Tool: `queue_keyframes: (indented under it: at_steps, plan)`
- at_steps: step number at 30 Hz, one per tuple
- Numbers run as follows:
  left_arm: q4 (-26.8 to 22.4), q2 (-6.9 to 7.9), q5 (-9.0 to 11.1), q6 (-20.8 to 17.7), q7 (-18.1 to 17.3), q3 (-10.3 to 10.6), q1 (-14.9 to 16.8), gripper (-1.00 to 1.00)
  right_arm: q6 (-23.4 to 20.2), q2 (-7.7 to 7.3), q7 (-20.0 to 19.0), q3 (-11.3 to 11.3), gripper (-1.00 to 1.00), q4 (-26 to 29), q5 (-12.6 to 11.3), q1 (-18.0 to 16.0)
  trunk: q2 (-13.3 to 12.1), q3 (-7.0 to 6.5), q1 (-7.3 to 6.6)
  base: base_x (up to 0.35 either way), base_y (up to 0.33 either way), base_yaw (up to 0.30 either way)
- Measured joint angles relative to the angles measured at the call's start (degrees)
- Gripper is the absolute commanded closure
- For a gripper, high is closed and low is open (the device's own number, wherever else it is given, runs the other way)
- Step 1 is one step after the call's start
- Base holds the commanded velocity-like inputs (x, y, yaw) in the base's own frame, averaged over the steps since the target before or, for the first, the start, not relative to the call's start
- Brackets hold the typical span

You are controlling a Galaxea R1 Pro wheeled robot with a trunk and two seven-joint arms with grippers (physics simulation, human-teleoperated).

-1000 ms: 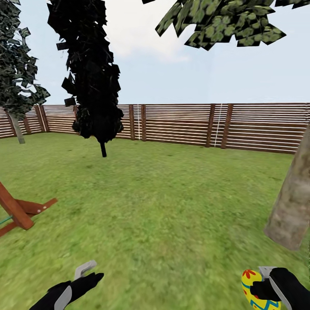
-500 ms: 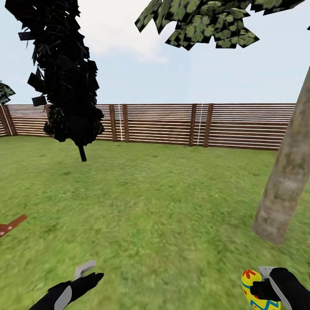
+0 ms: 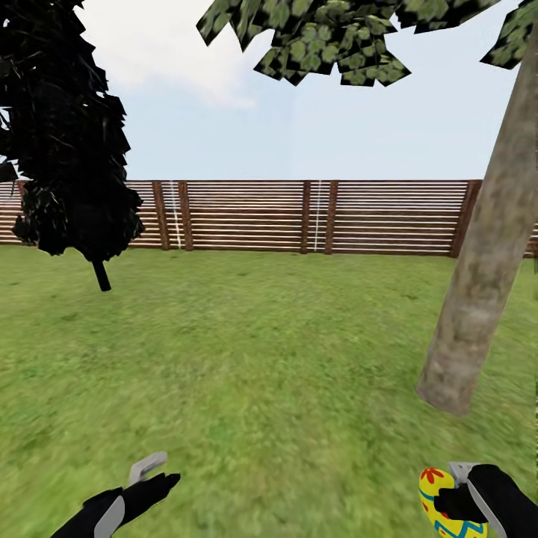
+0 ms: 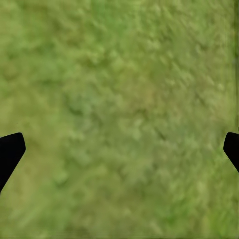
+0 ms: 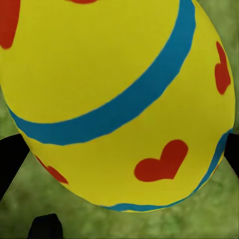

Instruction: Take the three Easter eggs out of the wicker basket on the lawn in the garden, then place them on the lawn next to a single tree (choose any tree) so that all three eggs are next to the same tree and none are left in the basket.

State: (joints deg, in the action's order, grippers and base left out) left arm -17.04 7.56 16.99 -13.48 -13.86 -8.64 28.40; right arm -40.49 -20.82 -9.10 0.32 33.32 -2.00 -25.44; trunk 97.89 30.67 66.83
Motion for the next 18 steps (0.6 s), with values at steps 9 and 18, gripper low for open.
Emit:
queue_keyframes:
  at_steps: [9,18]
  plan:
    - [0.0,0.0,-0.1,0.0,0.0,0.0,0.0,-1.0,-0.1,0.0,0.0,0.0,1.0,0.0,0.0,0.0,0.0,0.0,0.0,0.306,0.176,-0.268]
    - [0.1,-0.96,-0.2,0.0,0.0,0.1,0.0,-1.0,-0.2,-0.05,-0.1,0.0,1.0,0.0,-0.1,0.0,0.0,0.0,0.0,0.318,0.141,-0.268]
